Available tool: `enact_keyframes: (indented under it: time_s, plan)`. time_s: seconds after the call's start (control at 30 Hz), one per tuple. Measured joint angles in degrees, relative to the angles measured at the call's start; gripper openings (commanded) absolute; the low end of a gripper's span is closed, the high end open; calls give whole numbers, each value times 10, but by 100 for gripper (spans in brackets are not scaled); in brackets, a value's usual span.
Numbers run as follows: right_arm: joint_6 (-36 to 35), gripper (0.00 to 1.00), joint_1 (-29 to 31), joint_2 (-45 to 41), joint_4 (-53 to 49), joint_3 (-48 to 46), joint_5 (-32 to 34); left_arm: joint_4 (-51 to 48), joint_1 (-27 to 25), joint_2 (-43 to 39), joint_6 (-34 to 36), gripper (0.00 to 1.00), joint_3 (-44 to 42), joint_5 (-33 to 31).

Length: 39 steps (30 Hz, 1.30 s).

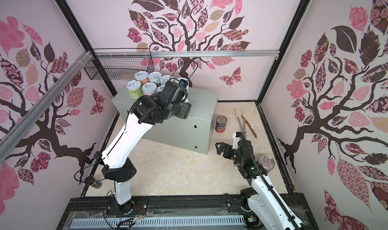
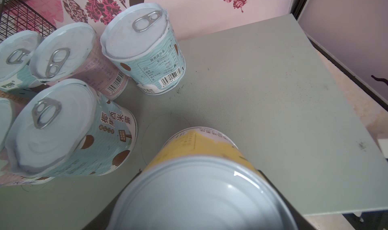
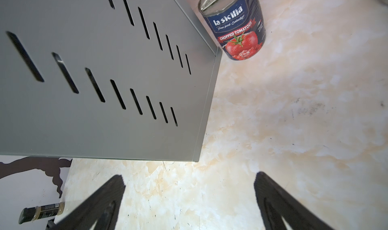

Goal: Place and organize the canned foods onto the counter
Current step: 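Lift the yellow can with the left gripper up to the cabinet top, then set the yellow can beside the other cans and open the left gripper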

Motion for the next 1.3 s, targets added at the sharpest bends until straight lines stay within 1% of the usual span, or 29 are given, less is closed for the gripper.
enact_keyframes:
  time_s: [0.3,0.53,0.57,0.63,0.73,0.8,1.03,1.2,1.3]
  plan:
    - [-1,100,0,14,24,0,-13,25,19,24,-3,66,18,21]
    - [-1,100,0,-18,27,0,-23,35,39,31,-6,71,23,31]
    - [-1,100,0,-23,27,0,-21,37,41,31,-6,73,23,33]
    - [-1,100,0,-30,26,0,-15,40,45,35,-7,80,26,36]
    - [0,100,0,-34,24,0,-9,47,50,39,-9,83,26,42]
    - [2,100,0,-35,23,0,-6,54,53,42,-10,88,27,45]
    - [5,100,0,-42,13,13,3,68,57,43,-10,98,37,52]
    - [0,100,0,-54,-4,41,15,73,56,38,-10,98,43,59]
    - [-10,100,0,-54,-14,67,28,74,44,17,-6,98,42,51]
